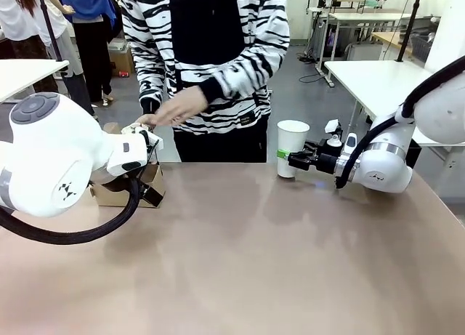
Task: Pour a drink into a cup and package it in a carrier.
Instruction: When a person places the Paper Cup Lid on the 600 ml Paper Cup , lift the 600 ml Paper Cup.
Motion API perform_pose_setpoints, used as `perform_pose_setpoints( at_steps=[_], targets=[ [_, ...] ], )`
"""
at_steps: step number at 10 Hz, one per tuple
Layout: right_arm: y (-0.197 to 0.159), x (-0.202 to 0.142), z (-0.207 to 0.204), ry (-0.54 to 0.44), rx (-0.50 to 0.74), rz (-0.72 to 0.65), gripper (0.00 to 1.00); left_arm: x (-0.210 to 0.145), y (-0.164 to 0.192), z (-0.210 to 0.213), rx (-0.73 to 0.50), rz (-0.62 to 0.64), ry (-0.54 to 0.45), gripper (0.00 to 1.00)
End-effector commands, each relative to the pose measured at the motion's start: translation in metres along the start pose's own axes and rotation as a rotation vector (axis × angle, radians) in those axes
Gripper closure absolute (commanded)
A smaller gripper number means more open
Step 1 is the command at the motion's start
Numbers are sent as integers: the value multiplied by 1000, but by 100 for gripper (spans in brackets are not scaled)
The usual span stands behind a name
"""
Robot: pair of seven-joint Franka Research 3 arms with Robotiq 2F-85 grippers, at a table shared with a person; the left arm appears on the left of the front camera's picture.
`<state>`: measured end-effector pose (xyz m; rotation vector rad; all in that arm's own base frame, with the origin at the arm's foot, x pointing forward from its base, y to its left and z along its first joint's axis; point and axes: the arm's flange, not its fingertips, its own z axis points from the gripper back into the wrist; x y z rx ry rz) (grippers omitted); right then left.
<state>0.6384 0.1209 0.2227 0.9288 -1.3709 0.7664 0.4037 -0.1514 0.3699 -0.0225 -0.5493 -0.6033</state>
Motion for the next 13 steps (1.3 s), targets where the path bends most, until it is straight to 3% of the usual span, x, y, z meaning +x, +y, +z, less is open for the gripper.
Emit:
perform_pose_setpoints(
  at_steps=[1, 13],
  targets=[
    [1, 5, 0, 2, -6, -10, 20, 0, 0, 1, -2, 0, -2, 0],
    [1, 5, 0, 2, -6, -10, 20, 0, 0, 1, -2, 0, -2, 0]
  ],
)
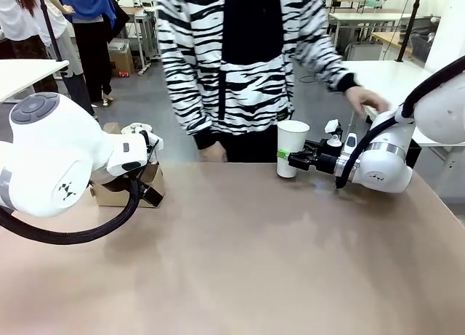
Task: Pour a drink into a cup and package it in a carrier.
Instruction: When a person places the Paper Cup Lid on the 600 ml Paper Cup , lift the 600 ml Paper Cup.
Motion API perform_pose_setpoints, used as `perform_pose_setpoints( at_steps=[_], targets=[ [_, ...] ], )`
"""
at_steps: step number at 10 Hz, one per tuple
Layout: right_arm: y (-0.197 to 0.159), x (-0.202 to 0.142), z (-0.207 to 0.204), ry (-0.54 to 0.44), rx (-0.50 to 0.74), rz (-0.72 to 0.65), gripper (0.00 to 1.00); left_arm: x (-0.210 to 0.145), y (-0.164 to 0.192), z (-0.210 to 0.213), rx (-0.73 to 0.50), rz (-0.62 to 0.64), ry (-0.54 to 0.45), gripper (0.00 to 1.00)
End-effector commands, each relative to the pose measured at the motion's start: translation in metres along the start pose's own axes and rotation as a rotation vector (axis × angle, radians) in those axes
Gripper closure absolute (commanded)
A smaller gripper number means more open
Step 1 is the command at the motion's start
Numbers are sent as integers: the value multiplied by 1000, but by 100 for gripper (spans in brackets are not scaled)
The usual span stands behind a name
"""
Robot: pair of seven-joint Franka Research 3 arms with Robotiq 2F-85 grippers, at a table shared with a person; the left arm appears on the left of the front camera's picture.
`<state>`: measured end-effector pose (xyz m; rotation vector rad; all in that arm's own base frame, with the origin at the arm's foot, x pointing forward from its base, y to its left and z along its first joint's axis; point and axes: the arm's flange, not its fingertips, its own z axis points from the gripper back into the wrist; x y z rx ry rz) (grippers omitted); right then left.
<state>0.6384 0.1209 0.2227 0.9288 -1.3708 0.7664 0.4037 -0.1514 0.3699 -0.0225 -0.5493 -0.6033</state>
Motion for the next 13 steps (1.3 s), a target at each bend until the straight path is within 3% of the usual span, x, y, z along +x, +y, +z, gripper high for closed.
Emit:
perform_pose_setpoints(
  at_steps=[1, 13],
  targets=[
    [1, 5, 0, 2, -5, -10, 20, 0, 0, 1, -2, 0, -2, 0],
    [1, 5, 0, 2, -5, -10, 20, 0, 0, 1, -2, 0, -2, 0]
  ],
)
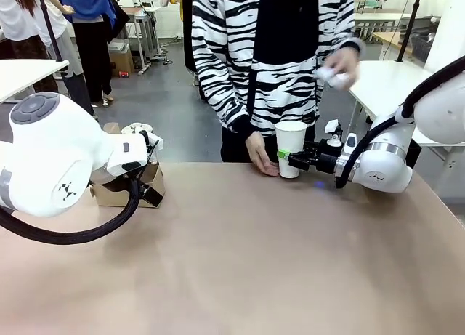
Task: Pour a drink into a cup and package it in a carrier.
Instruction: When a person places the Paper Cup Lid on the 600 ml Paper Cup , lift the 600 ml Paper Cup.
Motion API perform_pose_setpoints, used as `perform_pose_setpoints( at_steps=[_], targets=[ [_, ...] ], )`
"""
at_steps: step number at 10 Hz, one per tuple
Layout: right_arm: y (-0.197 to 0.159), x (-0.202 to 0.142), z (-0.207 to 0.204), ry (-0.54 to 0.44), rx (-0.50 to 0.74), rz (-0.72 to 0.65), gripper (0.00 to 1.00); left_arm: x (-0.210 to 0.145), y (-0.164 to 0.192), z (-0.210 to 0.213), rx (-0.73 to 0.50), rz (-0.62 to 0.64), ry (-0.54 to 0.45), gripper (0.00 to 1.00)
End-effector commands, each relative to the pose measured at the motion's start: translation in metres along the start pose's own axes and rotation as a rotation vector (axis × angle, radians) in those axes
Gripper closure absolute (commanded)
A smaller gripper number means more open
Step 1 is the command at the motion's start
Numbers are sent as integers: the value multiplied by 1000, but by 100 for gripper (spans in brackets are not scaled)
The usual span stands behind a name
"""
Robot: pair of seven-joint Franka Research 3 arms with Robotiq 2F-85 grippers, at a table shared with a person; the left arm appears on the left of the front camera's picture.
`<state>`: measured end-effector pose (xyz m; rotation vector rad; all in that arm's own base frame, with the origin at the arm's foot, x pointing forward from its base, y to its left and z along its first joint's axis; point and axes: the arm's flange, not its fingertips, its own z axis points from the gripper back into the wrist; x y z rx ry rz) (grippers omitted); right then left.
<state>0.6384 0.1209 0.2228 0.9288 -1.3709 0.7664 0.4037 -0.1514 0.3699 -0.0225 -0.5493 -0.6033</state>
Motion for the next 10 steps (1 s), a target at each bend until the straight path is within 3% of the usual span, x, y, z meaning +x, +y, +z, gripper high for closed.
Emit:
perform_pose_setpoints(
  at_steps=[1, 10],
  targets=[
    [1, 5, 0, 2, -5, -10, 20, 0, 0, 1, -2, 0, -2, 0],
    [1, 5, 0, 2, -5, -10, 20, 0, 0, 1, -2, 0, -2, 0]
  ],
)
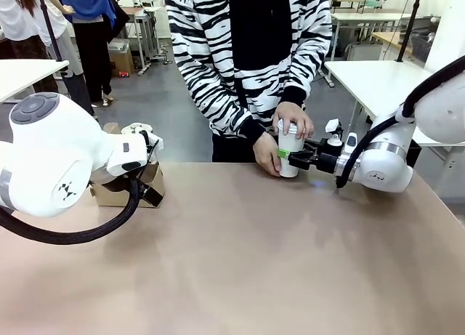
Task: Pour a drink into a cup and package it in a carrier.
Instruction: When a person places the Paper Cup Lid on the 600 ml Paper Cup , lift the 600 ml Paper Cup.
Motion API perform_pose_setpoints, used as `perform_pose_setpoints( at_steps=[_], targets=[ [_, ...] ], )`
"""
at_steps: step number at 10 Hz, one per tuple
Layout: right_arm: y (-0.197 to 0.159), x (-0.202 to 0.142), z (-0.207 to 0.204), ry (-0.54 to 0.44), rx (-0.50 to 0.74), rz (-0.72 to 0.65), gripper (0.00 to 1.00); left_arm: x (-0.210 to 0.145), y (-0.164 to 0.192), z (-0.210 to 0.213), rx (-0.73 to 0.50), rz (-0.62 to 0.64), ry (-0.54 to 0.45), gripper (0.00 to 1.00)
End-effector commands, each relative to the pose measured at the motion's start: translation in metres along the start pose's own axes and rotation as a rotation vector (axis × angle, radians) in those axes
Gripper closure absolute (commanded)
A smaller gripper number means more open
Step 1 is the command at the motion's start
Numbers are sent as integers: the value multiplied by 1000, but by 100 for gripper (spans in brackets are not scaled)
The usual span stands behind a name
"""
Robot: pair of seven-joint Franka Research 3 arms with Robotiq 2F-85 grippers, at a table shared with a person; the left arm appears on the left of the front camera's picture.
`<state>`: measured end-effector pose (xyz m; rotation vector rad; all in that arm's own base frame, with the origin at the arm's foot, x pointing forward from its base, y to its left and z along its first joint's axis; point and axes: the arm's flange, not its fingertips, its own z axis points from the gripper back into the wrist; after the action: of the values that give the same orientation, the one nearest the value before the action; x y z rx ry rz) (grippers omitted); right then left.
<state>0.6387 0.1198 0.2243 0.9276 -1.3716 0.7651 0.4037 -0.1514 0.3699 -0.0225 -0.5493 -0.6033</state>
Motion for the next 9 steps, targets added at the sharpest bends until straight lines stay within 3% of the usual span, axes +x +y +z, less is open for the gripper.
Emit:
perform_pose_setpoints(
  at_steps=[1, 9],
  targets=[
    [2, 3, -1, 3, -4, -10, 20, 0, 0, 1, -2, 0, -2, 0],
    [2, 3, -1, 3, -4, -10, 20, 0, 0, 1, -2, 0, -2, 0]
  ],
)
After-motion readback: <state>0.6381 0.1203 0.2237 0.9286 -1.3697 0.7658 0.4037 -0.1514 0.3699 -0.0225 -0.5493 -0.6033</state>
